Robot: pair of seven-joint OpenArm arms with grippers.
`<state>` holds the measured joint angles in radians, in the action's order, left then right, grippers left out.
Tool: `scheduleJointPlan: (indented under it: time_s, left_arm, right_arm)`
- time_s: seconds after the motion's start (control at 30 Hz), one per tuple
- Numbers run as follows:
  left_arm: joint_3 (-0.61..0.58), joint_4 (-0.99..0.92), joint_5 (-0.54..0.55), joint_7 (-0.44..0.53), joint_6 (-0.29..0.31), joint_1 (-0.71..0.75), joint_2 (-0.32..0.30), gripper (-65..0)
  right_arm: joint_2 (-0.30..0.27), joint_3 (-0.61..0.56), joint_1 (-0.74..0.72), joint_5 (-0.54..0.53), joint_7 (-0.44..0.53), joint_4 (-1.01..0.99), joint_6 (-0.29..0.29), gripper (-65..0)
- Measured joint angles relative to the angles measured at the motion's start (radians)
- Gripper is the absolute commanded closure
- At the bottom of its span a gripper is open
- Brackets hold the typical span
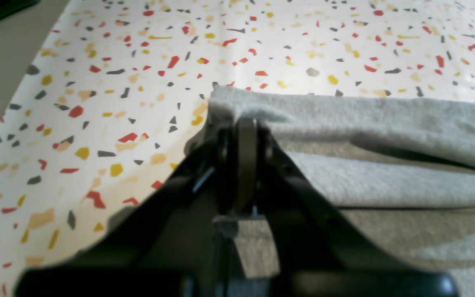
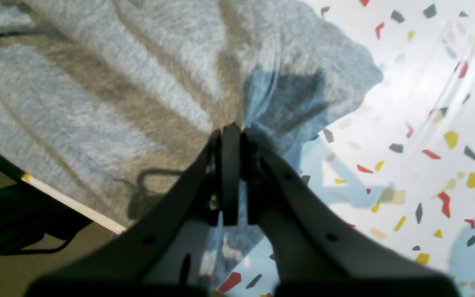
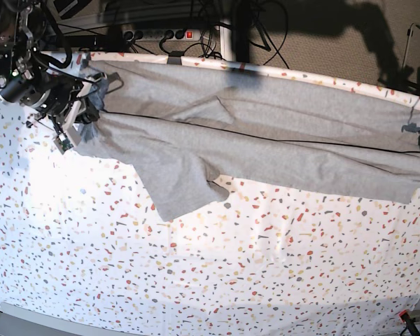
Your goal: Fold the T-shirt properly
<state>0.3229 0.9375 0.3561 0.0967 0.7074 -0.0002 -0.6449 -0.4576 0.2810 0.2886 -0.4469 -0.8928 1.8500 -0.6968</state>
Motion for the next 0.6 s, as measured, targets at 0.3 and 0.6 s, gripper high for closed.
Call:
scheduleJointPlan:
  time_s: [0.3, 0.6]
  left_arm:
    - [0.012, 0.003, -0.006, -0.156, 0.000, 0.001, -0.008, 0.0]
    - [0.012, 0.003, -0.007, -0.156, -0.001, 0.000, -0.009, 0.0]
  right_arm:
    - [0.000, 0.000, 0.029, -0.002, -0.055, 0.035, 0.000, 0.0]
    - [0.000, 0.000, 0.050, -0.001, -0.055, 0.035, 0.000, 0.0]
